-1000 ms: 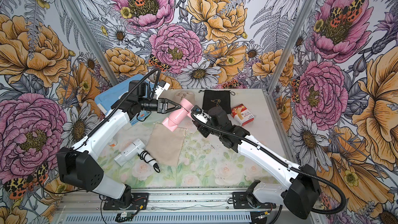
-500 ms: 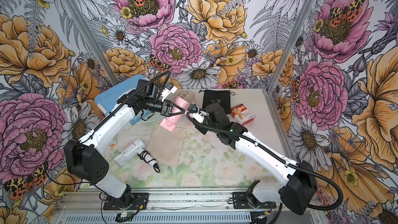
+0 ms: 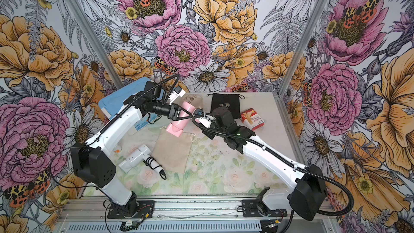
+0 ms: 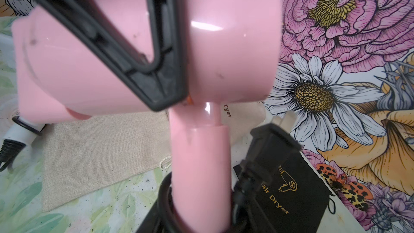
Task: Pack away hair dryers
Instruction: Fold the hair dryer.
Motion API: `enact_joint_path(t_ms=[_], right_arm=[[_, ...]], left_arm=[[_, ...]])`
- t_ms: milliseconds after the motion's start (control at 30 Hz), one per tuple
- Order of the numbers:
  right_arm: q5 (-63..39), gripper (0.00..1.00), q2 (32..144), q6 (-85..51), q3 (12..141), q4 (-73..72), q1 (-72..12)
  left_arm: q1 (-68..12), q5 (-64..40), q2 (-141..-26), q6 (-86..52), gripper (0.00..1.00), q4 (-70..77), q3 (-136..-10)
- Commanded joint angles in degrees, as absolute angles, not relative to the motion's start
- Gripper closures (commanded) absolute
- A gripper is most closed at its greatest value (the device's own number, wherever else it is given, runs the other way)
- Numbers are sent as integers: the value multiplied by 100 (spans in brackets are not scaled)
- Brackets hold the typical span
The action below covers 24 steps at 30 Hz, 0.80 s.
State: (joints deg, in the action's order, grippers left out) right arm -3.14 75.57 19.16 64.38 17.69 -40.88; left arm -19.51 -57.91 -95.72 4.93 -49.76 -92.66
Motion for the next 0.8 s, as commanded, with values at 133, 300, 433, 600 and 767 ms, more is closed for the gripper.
enact_joint_path(t_ms=[133, 300, 433, 600, 767], right_arm=[[-547, 89, 7621, 1915, 6715, 1344, -4152], [-514, 91, 7633, 1883, 6741, 1335, -4148], [-448, 94, 7625, 1836, 6767, 1313, -4140], [-377, 95, 7600, 1546, 6751, 1108, -4088], [-86, 94, 7628, 1038, 6673, 607, -4059]], left_arm=[[-2036, -5924, -9664, 619, 24, -4944, -9588], [-2191, -5931, -9703, 622, 34, -4941, -9497], [-2263, -5939, -9630, 646, 57, -4941, -9425], [-2285, -5634, -9436, 644, 67, -4947, -9457], [-2336, -5232, -9196, 293, 70, -4568, -9404]])
